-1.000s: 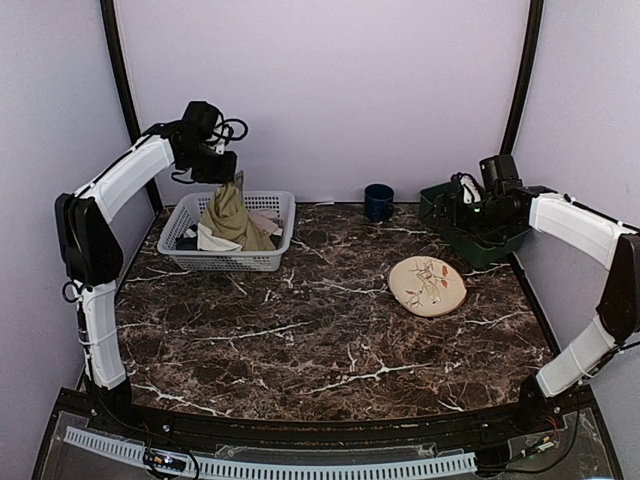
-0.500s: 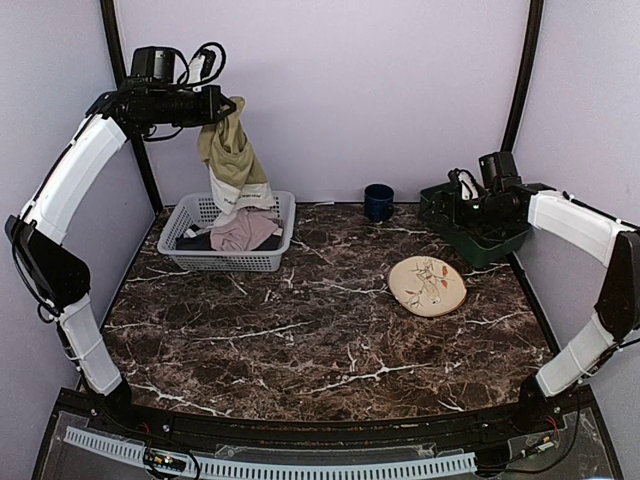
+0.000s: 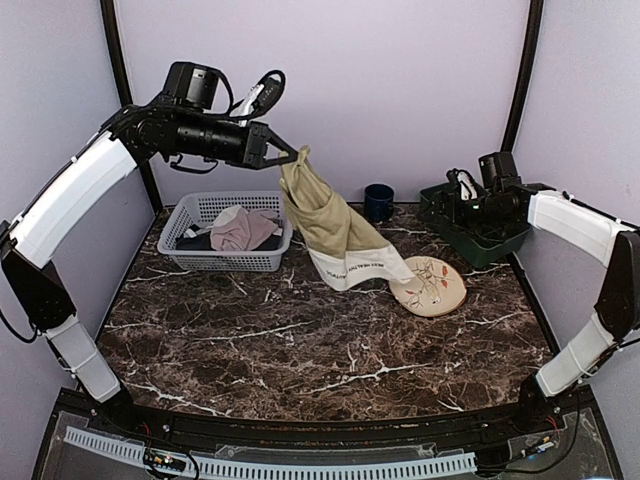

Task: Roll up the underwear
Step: Place the underwear at the center of the board, then move the underwear to the center of the board.

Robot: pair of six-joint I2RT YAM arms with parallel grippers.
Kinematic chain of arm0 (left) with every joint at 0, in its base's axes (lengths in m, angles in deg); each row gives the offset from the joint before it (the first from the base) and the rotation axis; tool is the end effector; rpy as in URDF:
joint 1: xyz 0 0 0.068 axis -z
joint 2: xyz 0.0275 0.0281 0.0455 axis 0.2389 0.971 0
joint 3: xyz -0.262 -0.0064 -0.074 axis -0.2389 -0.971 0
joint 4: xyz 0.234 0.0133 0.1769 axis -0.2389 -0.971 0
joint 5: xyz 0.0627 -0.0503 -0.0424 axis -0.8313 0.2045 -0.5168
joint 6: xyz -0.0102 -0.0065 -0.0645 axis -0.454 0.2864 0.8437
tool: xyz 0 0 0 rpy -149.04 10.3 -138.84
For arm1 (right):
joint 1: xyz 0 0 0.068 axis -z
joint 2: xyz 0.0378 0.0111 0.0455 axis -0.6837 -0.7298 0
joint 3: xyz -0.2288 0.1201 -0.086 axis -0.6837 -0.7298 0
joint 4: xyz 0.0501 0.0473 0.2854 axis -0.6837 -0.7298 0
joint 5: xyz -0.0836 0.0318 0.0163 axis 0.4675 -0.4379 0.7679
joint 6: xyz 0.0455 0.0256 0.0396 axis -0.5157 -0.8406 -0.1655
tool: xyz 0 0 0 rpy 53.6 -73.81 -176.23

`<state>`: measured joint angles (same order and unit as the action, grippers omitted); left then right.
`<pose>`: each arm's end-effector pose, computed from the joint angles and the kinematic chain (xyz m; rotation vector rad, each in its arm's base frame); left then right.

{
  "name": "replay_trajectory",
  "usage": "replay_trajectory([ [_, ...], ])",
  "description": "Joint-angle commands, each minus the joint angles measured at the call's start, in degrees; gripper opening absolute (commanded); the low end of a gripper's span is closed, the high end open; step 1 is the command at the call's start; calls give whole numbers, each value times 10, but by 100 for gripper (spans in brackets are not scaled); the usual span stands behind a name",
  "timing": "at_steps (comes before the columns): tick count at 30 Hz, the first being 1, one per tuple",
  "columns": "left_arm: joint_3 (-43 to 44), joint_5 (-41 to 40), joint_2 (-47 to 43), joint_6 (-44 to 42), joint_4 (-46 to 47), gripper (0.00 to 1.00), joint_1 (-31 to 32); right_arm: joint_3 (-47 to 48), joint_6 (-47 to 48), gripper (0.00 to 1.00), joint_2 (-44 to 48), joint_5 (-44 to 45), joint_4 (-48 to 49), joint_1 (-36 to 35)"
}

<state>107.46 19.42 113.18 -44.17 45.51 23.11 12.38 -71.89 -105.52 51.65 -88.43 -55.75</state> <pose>0.3083 -0.2632 0.4899 0.8016 1.8320 -1.0335 0.3659 0.1029 0.2765 -0.0697 2.3376 0.7566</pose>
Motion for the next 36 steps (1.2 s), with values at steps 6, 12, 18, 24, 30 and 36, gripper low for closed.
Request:
replay_trajectory([
  [6, -11, -191, 36, -130, -132, 46, 89, -27, 21, 100, 9, -28, 4, 1],
  [12, -30, -178, 67, -122, -118, 61, 159, -22, 33, 99, -6, -45, -14, -1],
  [18, -343, -176, -96, 4, 93, 66, 114, -17, 70, 94, -29, -71, -33, -51],
  [24, -543, -147, -154, 67, 174, 64, 84, -38, 78, 80, -42, -92, -41, -118],
  [30, -552, -160, -106, 27, 157, 63, 94, -93, 74, 73, -51, -58, -41, -202],
  [36, -392, -124, 54, -134, 124, 63, 173, -147, 11, 69, -9, -40, -6, -194],
])
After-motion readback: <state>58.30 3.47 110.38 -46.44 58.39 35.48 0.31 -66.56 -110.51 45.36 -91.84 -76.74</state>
